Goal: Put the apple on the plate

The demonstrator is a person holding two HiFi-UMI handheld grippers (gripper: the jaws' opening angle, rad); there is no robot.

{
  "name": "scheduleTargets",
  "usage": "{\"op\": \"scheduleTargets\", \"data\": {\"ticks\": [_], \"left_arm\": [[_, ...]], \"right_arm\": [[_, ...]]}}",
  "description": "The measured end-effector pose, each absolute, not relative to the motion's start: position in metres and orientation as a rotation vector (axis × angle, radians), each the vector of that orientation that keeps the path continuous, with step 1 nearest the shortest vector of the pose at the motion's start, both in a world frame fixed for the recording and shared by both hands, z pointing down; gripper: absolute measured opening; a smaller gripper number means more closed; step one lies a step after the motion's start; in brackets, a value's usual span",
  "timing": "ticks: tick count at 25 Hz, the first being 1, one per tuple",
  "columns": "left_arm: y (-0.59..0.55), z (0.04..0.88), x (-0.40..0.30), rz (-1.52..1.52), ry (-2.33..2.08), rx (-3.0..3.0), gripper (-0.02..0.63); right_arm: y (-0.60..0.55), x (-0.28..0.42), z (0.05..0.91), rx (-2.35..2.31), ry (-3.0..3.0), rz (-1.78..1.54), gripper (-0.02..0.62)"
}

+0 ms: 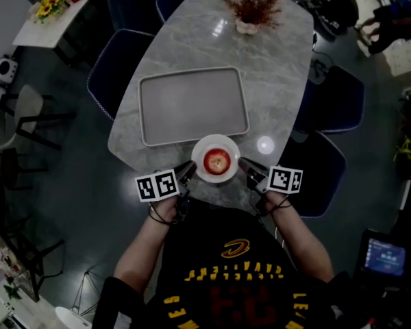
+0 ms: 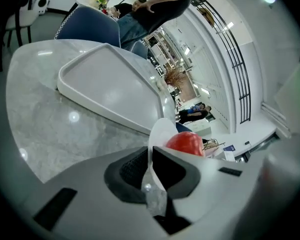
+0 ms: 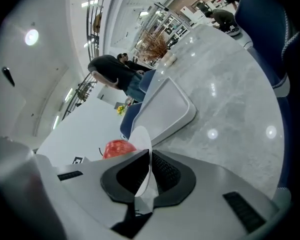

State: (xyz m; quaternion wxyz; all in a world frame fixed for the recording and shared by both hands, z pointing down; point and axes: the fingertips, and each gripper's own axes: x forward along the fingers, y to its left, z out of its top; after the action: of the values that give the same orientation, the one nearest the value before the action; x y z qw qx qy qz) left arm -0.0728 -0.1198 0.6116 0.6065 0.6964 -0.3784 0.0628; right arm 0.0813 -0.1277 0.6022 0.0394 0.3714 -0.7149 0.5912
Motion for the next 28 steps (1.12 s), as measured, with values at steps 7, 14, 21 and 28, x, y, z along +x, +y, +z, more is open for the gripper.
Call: {"op": "scheduleTargets", "data": {"ticks": [7,14,21,28], "left_arm": [[-0.149,0.563,-0.1,-0.063,-0.825,1.605,0.026],[-0.189,0.537,-0.12,-0.176,-0.81,1.605,0.025],[-0.231,0.531,-0.131,-0.193,-0.819,1.631,0.025],[-0.268,0.539,-0.135,-0.224,-0.828,1.608,0.023]], "right_arm": [[-0.156,0.057,0.556,1.04,-2.329,1.898,0.026],[-0.209,0.045,0.529,1.062,-2.42,1.842,0.025],[-0.252,0.044,0.542,1.191,-2.29,1.917,0.025],[-0.294,0.037,0.548,1.141,-2.339,1.903,0.025]]}}
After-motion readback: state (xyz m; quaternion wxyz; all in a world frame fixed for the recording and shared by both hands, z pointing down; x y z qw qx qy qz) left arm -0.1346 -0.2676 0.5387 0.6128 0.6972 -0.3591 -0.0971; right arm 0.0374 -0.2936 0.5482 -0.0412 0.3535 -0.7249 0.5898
